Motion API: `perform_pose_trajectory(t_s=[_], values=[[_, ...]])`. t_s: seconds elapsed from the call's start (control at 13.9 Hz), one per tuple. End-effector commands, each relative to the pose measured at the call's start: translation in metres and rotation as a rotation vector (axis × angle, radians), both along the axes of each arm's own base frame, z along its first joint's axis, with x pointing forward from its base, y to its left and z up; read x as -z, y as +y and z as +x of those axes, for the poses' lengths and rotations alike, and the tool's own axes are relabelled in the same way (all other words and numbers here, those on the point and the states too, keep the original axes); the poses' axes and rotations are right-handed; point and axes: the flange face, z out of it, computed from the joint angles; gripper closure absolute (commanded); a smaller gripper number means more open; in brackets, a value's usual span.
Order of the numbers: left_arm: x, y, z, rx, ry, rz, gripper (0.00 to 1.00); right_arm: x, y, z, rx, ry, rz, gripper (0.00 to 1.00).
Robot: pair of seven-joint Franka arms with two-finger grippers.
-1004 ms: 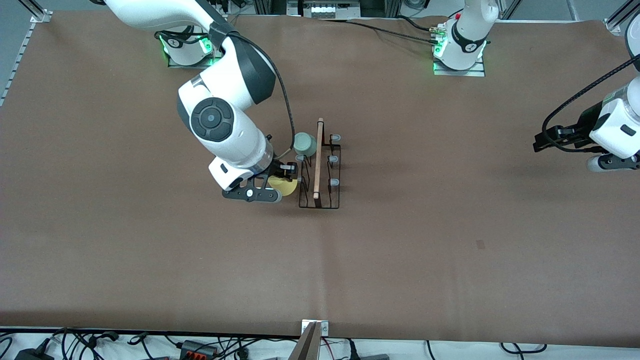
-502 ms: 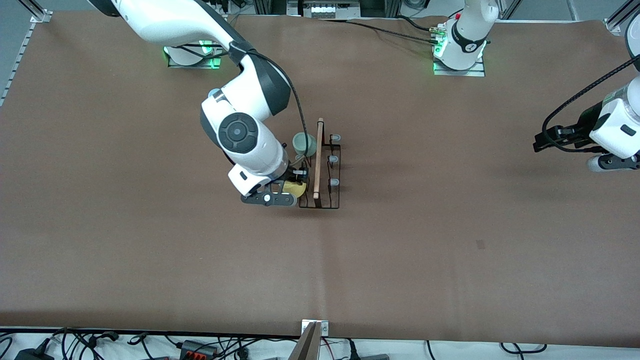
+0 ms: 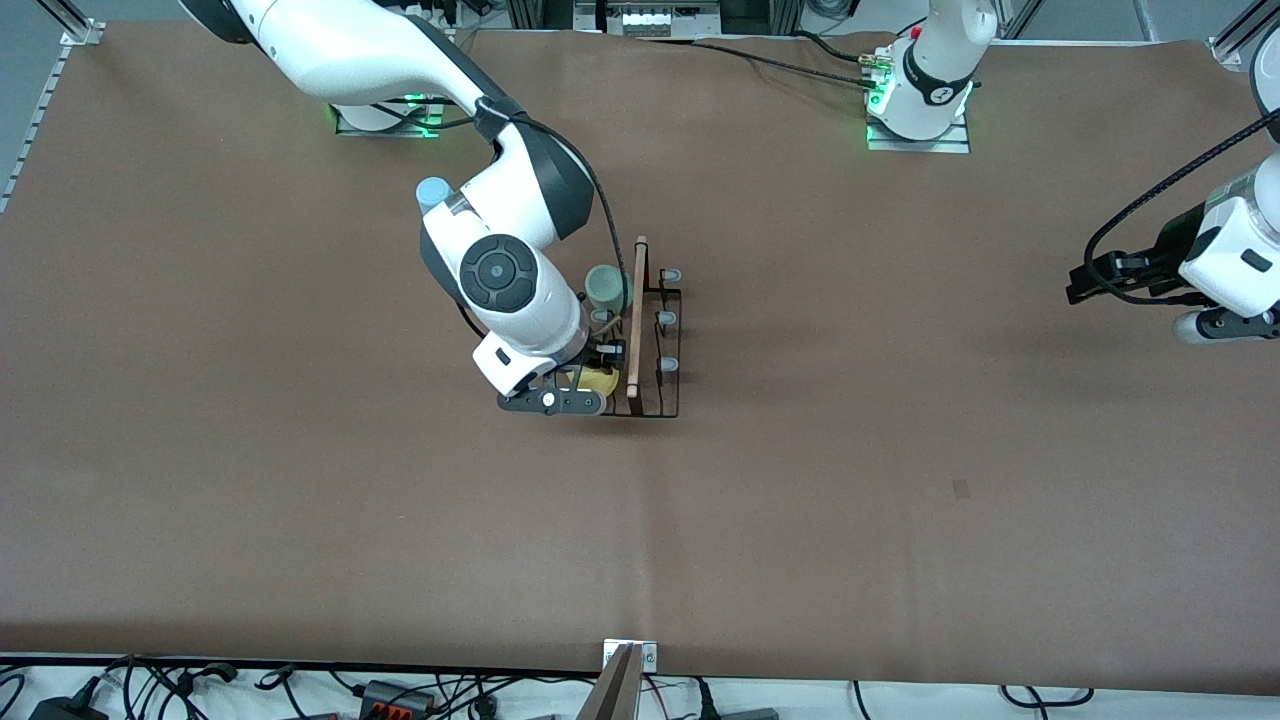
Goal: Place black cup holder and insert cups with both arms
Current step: 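Carry the yellow cup onto the rack and open the right gripper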
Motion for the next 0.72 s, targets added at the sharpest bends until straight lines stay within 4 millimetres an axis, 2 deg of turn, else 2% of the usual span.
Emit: perform_pose_trajectory(t_s=[0.0, 0.07, 0.14, 0.22, 0.5, 0.57, 0.65], values=[[-0.007, 0.000, -0.004, 0.008, -0.013, -0.005, 0.00, 0.007, 0.010, 0.001, -0.004, -0.014, 0.001, 0.90], [-0.007, 0.000, -0.004, 0.008, -0.013, -0.005, 0.00, 0.008, 0.010, 0.002, -0.004, -0.014, 0.002, 0.88], [-0.007, 0.000, -0.004, 0.010, -0.013, -0.005, 0.00, 0.009, 0.010, 0.002, 0.002, -0.013, 0.000, 0.25], [-0.007, 0.000, -0.004, 0.008, -0.013, -0.005, 0.00, 0.007, 0.007, 0.004, 0.001, -0.018, -0.004, 0.00], [-0.007, 0.000, -0.004, 0.010, -0.013, -0.005, 0.00, -0.021, -0.012, 0.022, 0.020, -0.052, 0.007, 0.00], [-0.007, 0.000, -0.004, 0.010, -0.013, -0.005, 0.00, -0.033, -0.015, 0.022, 0.020, -0.052, 0.002, 0.00], [-0.007, 0.000, -0.004, 0.010, -0.013, -0.005, 0.00, -0.059, -0.026, 0.022, 0.019, -0.062, -0.007, 0.00]])
